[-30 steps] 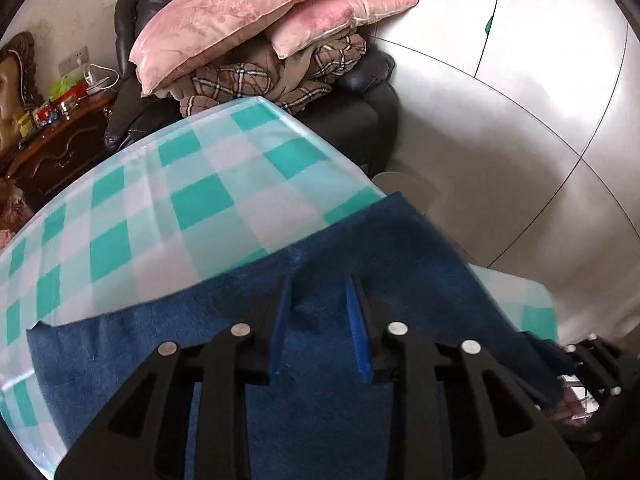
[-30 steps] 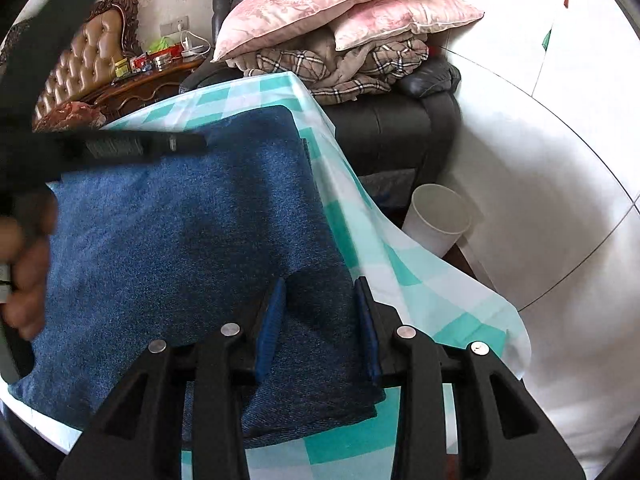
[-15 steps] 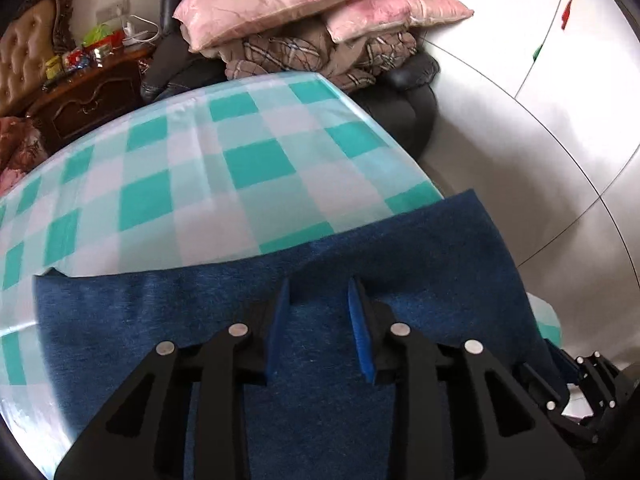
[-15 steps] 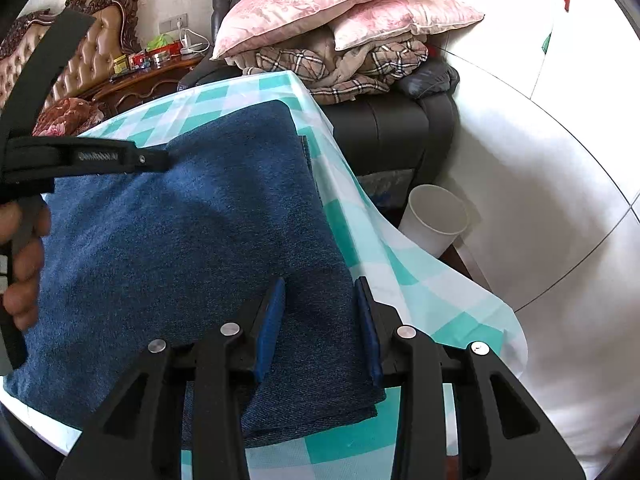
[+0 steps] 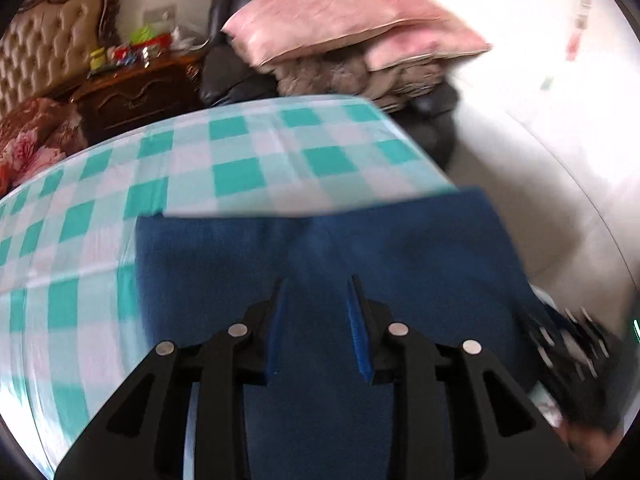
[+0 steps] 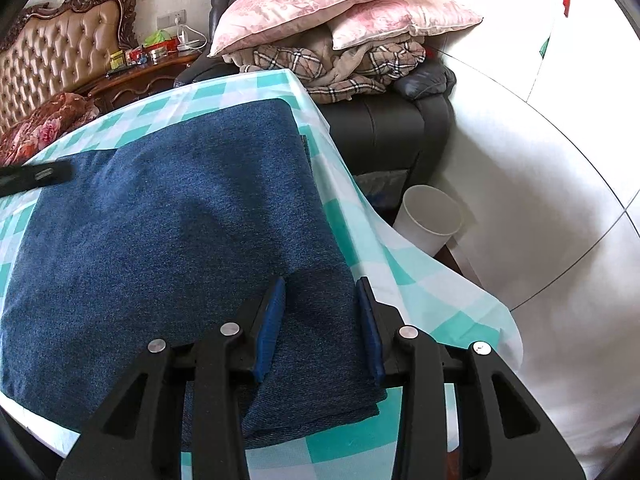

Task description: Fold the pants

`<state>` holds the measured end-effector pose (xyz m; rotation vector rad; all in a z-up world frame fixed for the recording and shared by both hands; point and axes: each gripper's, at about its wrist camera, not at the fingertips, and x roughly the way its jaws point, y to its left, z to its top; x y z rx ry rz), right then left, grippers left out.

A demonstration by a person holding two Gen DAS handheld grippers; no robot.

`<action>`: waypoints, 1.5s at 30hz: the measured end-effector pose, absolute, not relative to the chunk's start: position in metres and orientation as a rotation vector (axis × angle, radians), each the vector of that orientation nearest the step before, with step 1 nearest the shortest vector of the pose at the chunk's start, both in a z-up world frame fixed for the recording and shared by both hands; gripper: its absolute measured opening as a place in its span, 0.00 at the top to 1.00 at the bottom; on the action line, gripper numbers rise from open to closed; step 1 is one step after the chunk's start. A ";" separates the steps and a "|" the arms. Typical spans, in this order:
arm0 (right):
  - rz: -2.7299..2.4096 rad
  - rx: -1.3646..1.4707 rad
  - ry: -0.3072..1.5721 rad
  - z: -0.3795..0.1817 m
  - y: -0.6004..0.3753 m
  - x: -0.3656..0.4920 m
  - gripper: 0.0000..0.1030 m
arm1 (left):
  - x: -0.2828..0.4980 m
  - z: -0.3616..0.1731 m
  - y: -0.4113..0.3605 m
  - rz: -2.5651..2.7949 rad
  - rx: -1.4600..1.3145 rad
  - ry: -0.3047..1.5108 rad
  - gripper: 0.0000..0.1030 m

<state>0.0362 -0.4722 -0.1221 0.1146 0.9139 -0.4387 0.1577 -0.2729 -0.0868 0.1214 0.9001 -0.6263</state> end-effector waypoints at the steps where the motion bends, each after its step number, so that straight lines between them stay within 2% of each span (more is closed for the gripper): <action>1: -0.438 0.116 0.916 -0.122 -0.473 0.036 0.65 | 0.135 -0.089 -0.266 -0.655 0.140 0.892 0.66; 6: -0.433 0.147 0.896 -0.098 -0.476 0.040 0.59 | 0.080 -0.131 -0.245 -0.622 0.270 0.916 0.63; 7: -0.427 0.141 0.856 -0.085 -0.473 0.041 0.56 | 0.076 -0.135 -0.238 -0.620 0.262 0.893 0.60; 9: -0.379 0.126 0.769 -0.058 -0.464 0.053 0.37 | 0.073 -0.135 -0.233 -0.592 0.267 0.858 0.48; 10: -0.347 0.121 0.760 -0.053 -0.460 0.061 0.34 | 0.073 -0.137 -0.229 -0.586 0.252 0.858 0.44; 14: -0.242 0.044 0.790 -0.058 -0.448 0.114 0.32 | 0.072 -0.141 -0.222 -0.592 0.206 0.856 0.44; 18: -0.323 -0.039 0.926 -0.100 -0.466 0.156 0.35 | 0.077 -0.126 -0.209 -0.645 0.145 0.850 0.44; 19: -0.310 -0.016 0.921 -0.106 -0.469 0.157 0.34 | 0.087 -0.114 -0.200 -0.645 0.117 0.816 0.47; 21: -0.307 0.028 0.902 -0.110 -0.476 0.149 0.29 | 0.122 -0.097 -0.191 -0.592 0.115 0.780 0.65; 22: -0.310 0.032 0.899 -0.110 -0.476 0.147 0.29 | 0.142 -0.093 -0.190 -0.574 0.107 0.779 0.80; 23: -0.317 0.021 0.894 -0.111 -0.473 0.146 0.29 | 0.162 -0.091 -0.190 -0.563 0.097 0.778 0.87; 25: -0.335 -0.010 0.884 -0.113 -0.469 0.146 0.29 | 0.210 -0.095 -0.196 -0.557 0.097 0.801 0.91; 28: -0.343 -0.015 0.883 -0.115 -0.467 0.145 0.29 | 0.264 -0.127 -0.219 -0.550 0.171 0.918 0.91; 29: -0.342 -0.010 0.883 -0.115 -0.467 0.144 0.28 | 0.274 -0.135 -0.222 -0.530 0.181 0.942 0.96; 31: -0.345 -0.003 0.882 -0.117 -0.468 0.144 0.27 | 0.277 -0.144 -0.223 -0.517 0.180 0.948 0.96; 35: -0.340 0.010 0.883 -0.119 -0.470 0.144 0.26 | 0.249 -0.123 -0.213 -0.527 0.124 0.894 0.95; 36: -0.341 0.007 0.884 -0.119 -0.470 0.144 0.26 | 0.237 -0.116 -0.211 -0.541 0.111 0.876 0.93; 38: -0.342 0.009 0.879 -0.119 -0.470 0.143 0.26 | 0.201 -0.107 -0.211 -0.590 0.102 0.856 0.81; 42: -0.379 0.023 0.879 -0.102 -0.458 0.120 0.28 | 0.134 -0.110 -0.217 -0.649 0.134 0.867 0.80; 45: -0.363 0.060 0.903 -0.096 -0.440 0.088 0.27 | 0.098 -0.130 -0.218 -0.634 0.164 0.915 0.76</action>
